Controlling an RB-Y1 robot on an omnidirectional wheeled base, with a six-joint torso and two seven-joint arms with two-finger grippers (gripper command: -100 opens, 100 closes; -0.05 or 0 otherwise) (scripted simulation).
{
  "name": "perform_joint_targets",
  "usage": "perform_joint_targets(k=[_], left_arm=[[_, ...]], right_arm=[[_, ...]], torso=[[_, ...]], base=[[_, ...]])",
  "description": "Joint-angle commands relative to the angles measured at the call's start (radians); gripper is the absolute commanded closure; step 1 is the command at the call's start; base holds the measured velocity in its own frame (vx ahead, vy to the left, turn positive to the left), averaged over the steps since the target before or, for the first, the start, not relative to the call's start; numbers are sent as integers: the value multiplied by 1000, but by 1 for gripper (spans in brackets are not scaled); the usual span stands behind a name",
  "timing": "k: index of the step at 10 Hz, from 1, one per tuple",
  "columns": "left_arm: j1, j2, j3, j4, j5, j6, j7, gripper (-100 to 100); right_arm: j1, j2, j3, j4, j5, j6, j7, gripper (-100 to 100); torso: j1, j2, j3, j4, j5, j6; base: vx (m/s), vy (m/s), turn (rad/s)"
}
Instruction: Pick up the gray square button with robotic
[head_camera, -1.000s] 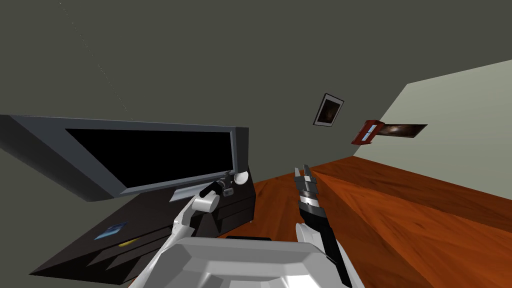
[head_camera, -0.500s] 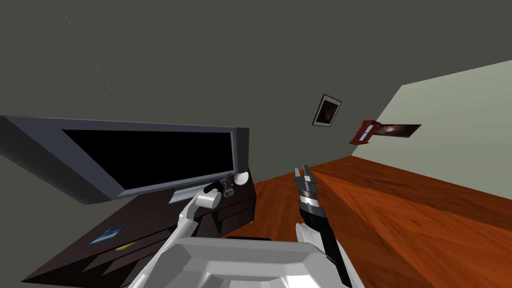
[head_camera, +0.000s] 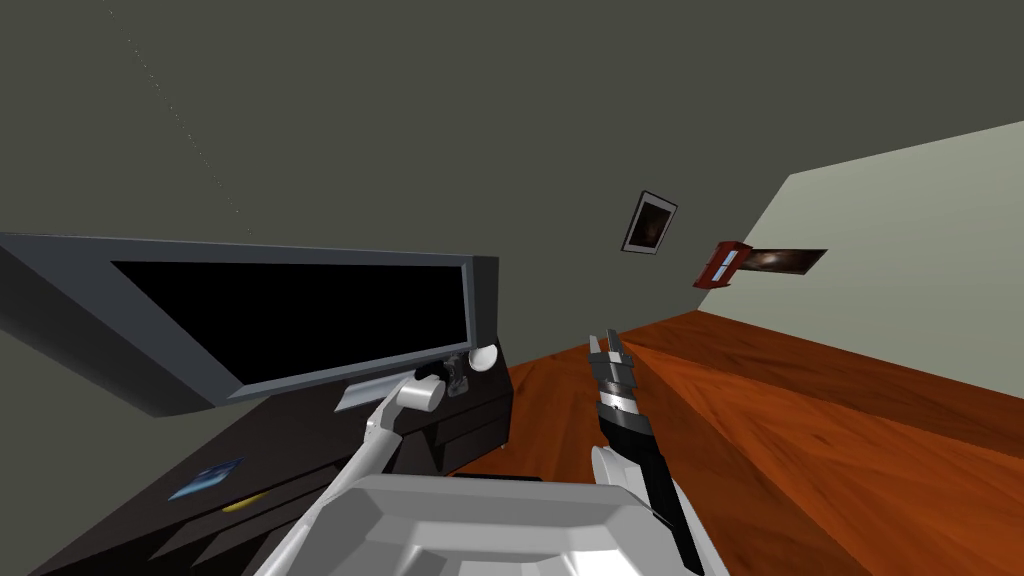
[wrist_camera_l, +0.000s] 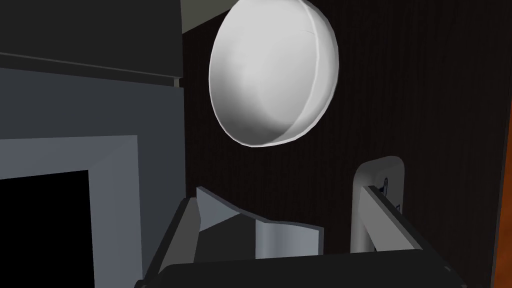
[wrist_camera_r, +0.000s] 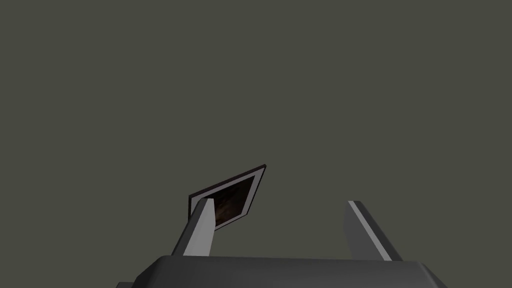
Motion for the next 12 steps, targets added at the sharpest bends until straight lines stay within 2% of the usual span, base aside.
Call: perform_joint_targets(k=[1,2,3,4,7,8,10,11,12], left_arm=[[-28,6,-2,37,12,50,18,-100],[-28,6,-2,37,12,69,18,-100],[-49,11,-4,65,21,97,33,-100],[-49,11,-4,65,21,118,33,-100],[-88,21,-8,117,37,200,61,-100],[-88,21,-8,117,37,208,61,-100],[-122,31,-12,160,52,278,85,-100],[-122,31,-12,160,52,285,85,-100],[-137,36,-13,179,58,319,96,-100]], right_arm=[[0,0,0,0,0,0,0,0],[0,0,0,0,0,0,0,0],[0,0,0,0,0,0,0,0],[0,0,0,0,0,0,0,0],[0,0,0,0,0,0,0,0],[0,0,0,0,0,0,0,0],[0,0,0,0,0,0,0,0],[0,0,0,0,0,0,0,0],[0,0,0,0,0,0,0,0]], torso=[[0,0,0,0,0,0],[0,0,0,0,0,0],[0,0,0,0,0,0],[0,0,0,0,0,0],[0,0,0,0,0,0],[0,0,0,0,0,0],[0,0,0,0,0,0],[0,0,0,0,0,0],[0,0,0,0,0,0]], base=[[14,27,-34],[8,27,-20],[4,29,-38],[4,22,-18],[7,22,-24],[6,18,-16],[8,24,-38],[6,23,-15],[6,19,-22]])
